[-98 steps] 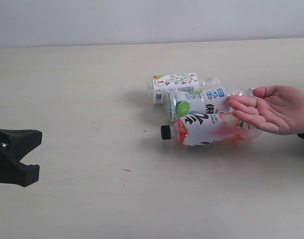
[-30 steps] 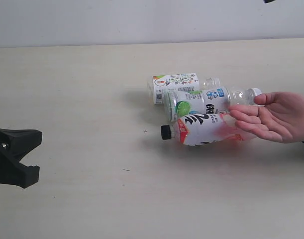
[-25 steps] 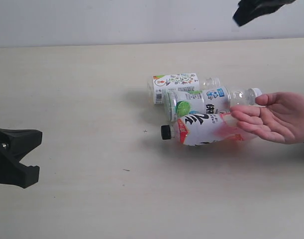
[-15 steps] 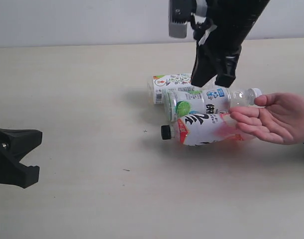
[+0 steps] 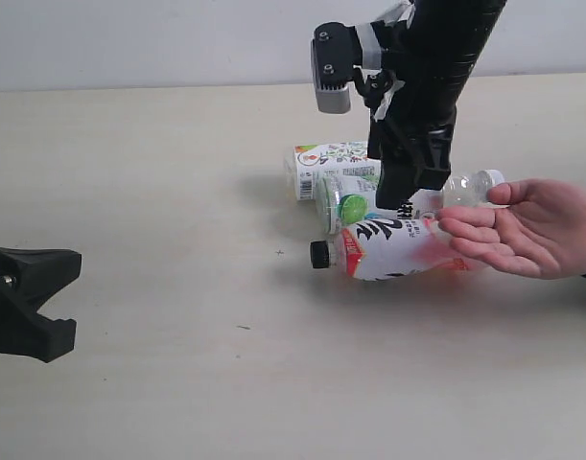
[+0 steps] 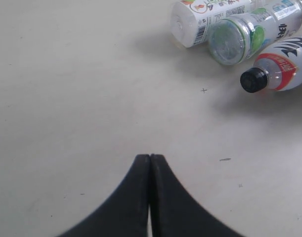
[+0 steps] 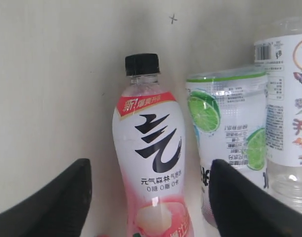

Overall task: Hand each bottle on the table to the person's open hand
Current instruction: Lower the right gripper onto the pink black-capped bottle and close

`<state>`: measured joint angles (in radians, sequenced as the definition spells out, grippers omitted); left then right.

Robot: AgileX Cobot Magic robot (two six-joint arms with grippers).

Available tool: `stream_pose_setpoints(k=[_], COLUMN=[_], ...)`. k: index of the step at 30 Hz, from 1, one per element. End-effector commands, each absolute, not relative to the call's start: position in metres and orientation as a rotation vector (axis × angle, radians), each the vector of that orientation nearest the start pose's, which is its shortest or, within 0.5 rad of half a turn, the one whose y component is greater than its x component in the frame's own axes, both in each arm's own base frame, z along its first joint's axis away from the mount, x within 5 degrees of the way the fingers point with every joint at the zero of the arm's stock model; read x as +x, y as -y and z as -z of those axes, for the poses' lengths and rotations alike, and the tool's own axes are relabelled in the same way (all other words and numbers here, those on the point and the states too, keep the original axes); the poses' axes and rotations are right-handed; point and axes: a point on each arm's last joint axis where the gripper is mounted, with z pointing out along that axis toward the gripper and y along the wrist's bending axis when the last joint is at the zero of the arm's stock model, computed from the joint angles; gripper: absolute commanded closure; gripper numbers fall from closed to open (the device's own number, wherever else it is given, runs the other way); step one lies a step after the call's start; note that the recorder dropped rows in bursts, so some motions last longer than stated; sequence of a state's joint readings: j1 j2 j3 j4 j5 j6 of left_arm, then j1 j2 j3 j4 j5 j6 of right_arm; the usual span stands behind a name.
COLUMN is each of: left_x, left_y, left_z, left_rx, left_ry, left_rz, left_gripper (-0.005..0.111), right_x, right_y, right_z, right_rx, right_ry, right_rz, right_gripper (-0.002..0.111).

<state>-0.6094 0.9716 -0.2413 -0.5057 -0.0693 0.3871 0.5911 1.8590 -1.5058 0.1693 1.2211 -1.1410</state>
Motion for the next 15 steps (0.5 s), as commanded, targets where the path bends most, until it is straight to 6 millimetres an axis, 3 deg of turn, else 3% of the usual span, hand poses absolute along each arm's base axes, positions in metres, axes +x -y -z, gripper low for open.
stream_pose_setpoints(k=[1,9,15], left_x=[0.134,0.134,0.134], left_y=[0.09,0.09,0.09], left_z=[-0.195,-0.195,-0.195], left_rx=[0.515,0.515,0.515], left_ry=[-2.106,-2.106,-2.106], left_rz=[0.381,0.381,0.381], left_gripper=[0.107,0.107,0.107], right_x=[0.303,0.303,0.297], right_y=[-0.223,-0.231,-0.243], right_z=[-0.231,-0.207,-0.193], right_rx=[-2.267,-2.314,-2.336], right_ry=[-2.052,-2.111,-2.166], right_rz=[-0.234,-0.215,-0.156], right_gripper=[0.043,0.042,0.035])
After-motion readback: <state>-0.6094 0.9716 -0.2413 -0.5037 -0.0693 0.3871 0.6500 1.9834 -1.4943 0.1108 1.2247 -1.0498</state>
